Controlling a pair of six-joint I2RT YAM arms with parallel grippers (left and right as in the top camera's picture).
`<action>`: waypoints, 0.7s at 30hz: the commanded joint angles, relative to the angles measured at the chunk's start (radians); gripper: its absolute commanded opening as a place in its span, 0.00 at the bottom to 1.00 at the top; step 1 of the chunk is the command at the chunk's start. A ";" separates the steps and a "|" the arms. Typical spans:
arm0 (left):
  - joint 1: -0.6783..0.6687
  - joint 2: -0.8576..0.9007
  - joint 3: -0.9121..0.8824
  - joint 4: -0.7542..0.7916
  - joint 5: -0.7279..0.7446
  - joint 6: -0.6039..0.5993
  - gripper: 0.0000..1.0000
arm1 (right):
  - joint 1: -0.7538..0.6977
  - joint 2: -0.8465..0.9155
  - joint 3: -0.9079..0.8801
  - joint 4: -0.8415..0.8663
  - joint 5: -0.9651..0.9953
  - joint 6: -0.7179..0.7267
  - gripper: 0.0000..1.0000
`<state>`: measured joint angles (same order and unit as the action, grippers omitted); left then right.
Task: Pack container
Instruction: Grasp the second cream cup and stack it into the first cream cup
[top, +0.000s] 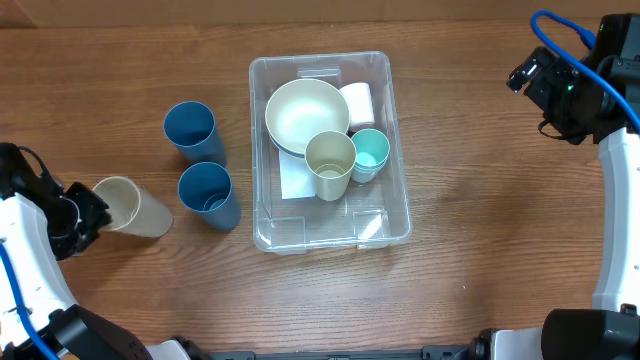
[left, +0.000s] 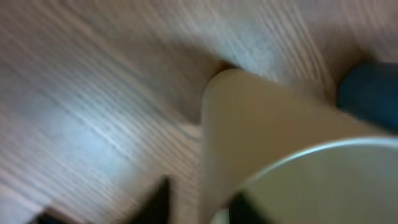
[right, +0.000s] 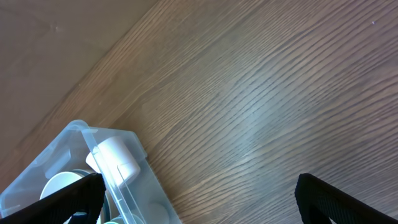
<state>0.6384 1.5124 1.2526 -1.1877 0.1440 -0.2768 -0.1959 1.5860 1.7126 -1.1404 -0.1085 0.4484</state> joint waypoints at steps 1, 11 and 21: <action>0.002 -0.008 0.021 0.005 0.041 0.019 0.04 | 0.000 -0.005 0.009 0.005 -0.006 0.005 1.00; -0.236 -0.010 0.989 -0.502 0.146 0.042 0.04 | 0.000 -0.005 0.009 0.005 -0.006 0.005 1.00; -1.205 0.169 1.078 -0.450 -0.252 0.027 0.04 | 0.000 -0.005 0.009 0.005 -0.006 0.005 1.00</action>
<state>-0.4385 1.5639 2.3619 -1.6310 0.0620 -0.2543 -0.1959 1.5860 1.7126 -1.1408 -0.1085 0.4492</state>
